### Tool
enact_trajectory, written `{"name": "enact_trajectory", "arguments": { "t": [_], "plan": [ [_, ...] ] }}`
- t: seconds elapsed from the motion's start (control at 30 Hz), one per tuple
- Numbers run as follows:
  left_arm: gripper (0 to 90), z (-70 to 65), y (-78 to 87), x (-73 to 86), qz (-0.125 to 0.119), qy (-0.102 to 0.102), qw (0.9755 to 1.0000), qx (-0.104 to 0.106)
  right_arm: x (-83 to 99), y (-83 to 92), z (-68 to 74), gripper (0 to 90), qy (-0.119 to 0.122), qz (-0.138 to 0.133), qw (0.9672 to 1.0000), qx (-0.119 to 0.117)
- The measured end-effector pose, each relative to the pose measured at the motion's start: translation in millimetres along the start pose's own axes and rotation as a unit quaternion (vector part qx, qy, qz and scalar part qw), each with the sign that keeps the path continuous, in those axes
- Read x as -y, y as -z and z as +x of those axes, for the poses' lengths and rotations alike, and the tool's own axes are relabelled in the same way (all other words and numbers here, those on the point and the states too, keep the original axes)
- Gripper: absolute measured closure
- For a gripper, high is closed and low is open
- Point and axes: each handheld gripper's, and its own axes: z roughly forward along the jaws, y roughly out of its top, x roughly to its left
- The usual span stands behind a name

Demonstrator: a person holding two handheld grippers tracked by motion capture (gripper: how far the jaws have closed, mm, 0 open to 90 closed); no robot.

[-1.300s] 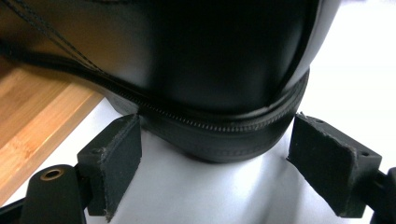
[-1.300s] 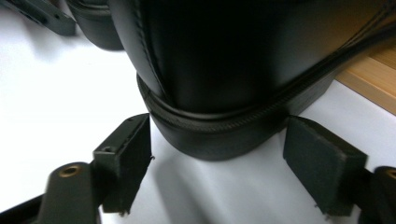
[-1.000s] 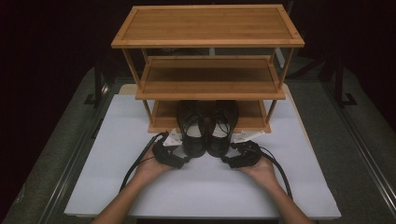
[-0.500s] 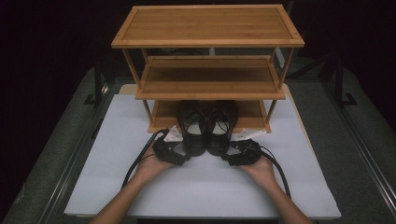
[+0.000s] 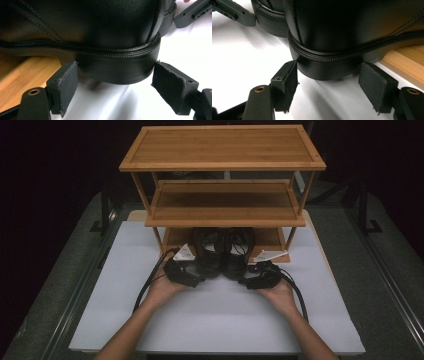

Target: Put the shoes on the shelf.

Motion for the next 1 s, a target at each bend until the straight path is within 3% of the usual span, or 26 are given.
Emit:
{"name": "enact_trajectory", "arguments": {
  "t": [0.33, 0.5, 0.7, 0.77, 0.87, 1.0],
  "plan": [
    [19.7, 18.6, -13.4, -6.4, -0.004, 0.014, 0.9999, -0.005, -11.4, -10.0, -15.9, 31.4, -0.007, -0.001, 0.9999, 0.01],
    [19.7, 26.7, -20.0, -11.1, 0.006, 0.014, 0.9999, -0.008, -16.5, -14.5, -22.9, 31.4, -0.007, -0.002, 0.9998, 0.018],
    [19.6, 37.2, -31.3, -13.5, 0.017, 0.022, 0.9995, -0.016, -24.2, -21.8, -30.3, 31.3, -0.001, 0.001, 0.9994, 0.035],
    [19.6, 40.4, -35.3, -13.8, 0.016, 0.017, 0.9996, -0.019, -26.7, -24.1, -33.0, 31.2, 0.0, 0.002, 0.9992, 0.04],
    [19.9, 42.4, -42.2, -16.3, 0.026, 0.018, 0.999, -0.033, -30.0, -29.9, -36.4, 31.1, -0.002, 0.007, 0.9987, 0.05],
    [19.7, 48.5, -46.1, -19.2, 0.019, 0.025, 0.9988, -0.037, -34.6, -35.5, -41.1, 30.9, -0.005, 0.001, 0.9984, 0.057]
  ]
}}
